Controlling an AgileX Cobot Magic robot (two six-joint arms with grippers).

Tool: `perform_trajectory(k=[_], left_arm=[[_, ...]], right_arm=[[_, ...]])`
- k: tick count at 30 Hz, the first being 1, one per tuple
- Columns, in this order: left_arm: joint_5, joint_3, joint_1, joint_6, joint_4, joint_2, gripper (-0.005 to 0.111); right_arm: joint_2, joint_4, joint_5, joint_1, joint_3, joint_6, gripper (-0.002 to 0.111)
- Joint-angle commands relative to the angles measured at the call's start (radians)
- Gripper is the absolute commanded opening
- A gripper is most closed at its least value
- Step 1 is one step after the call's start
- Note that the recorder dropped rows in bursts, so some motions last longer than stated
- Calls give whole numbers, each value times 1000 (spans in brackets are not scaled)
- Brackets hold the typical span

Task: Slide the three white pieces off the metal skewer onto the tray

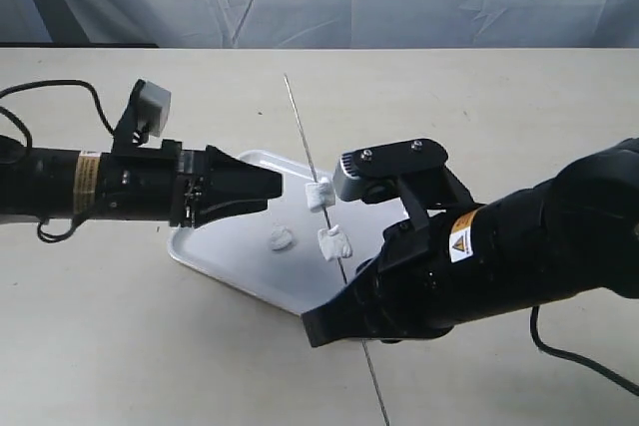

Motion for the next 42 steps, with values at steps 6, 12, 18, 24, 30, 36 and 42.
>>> perform_trajectory(k=[6, 12, 18, 24, 30, 36, 42], left_arm=[[-29, 79, 26, -37, 51, -112, 57], [-29, 83, -9, -92, 36, -383, 54], [-29, 83, -111, -45, -20, -396, 53], [35, 83, -115, -30, -17, -362, 59], [37, 83, -115, -28, -22, -329, 59], [50, 83, -115, -5, -70, -325, 59], [51, 83, -115, -2, -90, -324, 59]], right_arm=[[-8, 1, -71, 0, 4, 1, -1], [-8, 53, -100, 0, 4, 1, -1], [-8, 130, -113, 2, 4, -16, -1], [-8, 259, -88, 4, 4, -131, -1], [-8, 275, -86, 4, 2, -144, -1], [-8, 281, -62, 4, -47, -161, -1], [-8, 276, -29, 4, -70, -161, -1]])
